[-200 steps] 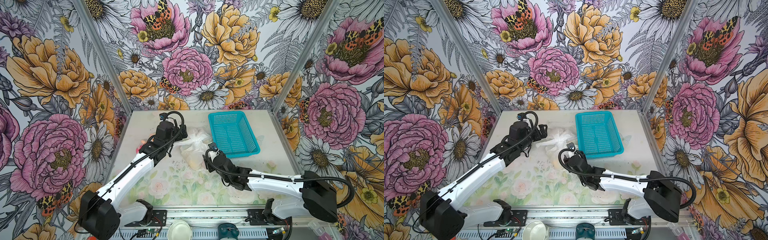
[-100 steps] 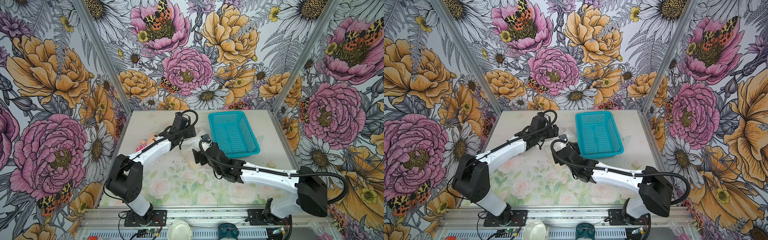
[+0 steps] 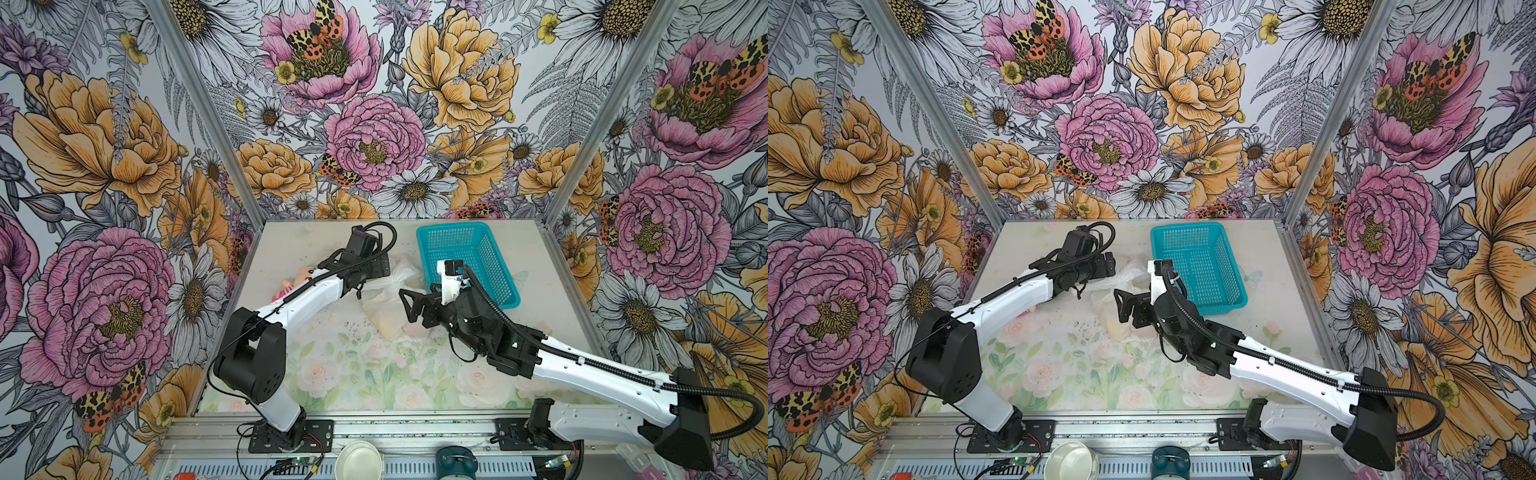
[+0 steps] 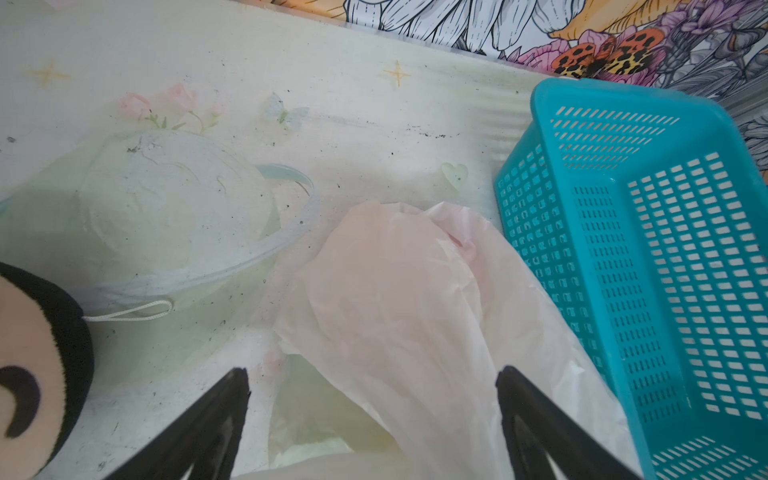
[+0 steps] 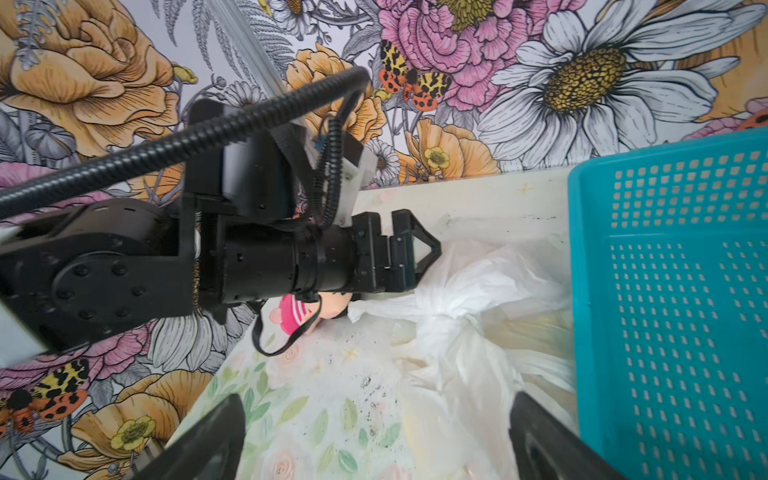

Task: Untie the knot of the plastic bag and take out the fruit
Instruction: Untie the plastic bag at the center of the table.

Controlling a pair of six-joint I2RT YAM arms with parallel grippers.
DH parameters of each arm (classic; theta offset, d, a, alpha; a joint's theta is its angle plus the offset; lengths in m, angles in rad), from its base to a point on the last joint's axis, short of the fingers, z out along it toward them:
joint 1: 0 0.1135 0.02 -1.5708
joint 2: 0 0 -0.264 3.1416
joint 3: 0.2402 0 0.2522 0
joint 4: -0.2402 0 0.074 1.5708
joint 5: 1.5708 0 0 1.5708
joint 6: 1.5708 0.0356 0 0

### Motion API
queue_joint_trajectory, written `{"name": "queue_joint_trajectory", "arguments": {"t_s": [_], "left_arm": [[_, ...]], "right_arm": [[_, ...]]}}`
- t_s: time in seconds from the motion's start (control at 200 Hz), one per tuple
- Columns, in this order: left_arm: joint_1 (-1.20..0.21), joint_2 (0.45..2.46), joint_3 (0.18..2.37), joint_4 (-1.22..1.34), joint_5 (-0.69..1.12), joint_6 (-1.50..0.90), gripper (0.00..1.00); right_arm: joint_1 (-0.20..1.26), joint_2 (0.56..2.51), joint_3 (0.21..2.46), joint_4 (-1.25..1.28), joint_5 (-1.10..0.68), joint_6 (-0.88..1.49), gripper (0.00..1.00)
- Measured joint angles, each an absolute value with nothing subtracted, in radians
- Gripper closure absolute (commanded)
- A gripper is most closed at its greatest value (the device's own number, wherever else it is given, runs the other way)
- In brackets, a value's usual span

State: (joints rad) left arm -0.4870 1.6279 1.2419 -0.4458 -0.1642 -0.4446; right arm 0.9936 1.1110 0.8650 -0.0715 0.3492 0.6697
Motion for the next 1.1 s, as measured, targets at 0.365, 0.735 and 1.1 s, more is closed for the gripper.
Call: {"name": "queue_joint_trajectory", "arguments": {"t_s": [0.365, 0.735, 1.1], "left_arm": [[-0.500, 1.570, 1.245, -0.461, -0.211, -0.437, 0.05], [-0.502, 1.558, 1.245, -0.461, -0.225, -0.434, 0.05], [-0.502, 1.557, 1.247, -0.461, -0.216, -0.437, 0.05]], "right_arm": [[0.907, 1.000, 0.760, -0.027, 0.345, 0.748, 0.01], [0.906, 1.072, 0.736, 0.020, 0.388, 0.524, 0.14], [0.942, 1.464, 1.035, -0.112, 0.298, 0.376, 0.19]]}}
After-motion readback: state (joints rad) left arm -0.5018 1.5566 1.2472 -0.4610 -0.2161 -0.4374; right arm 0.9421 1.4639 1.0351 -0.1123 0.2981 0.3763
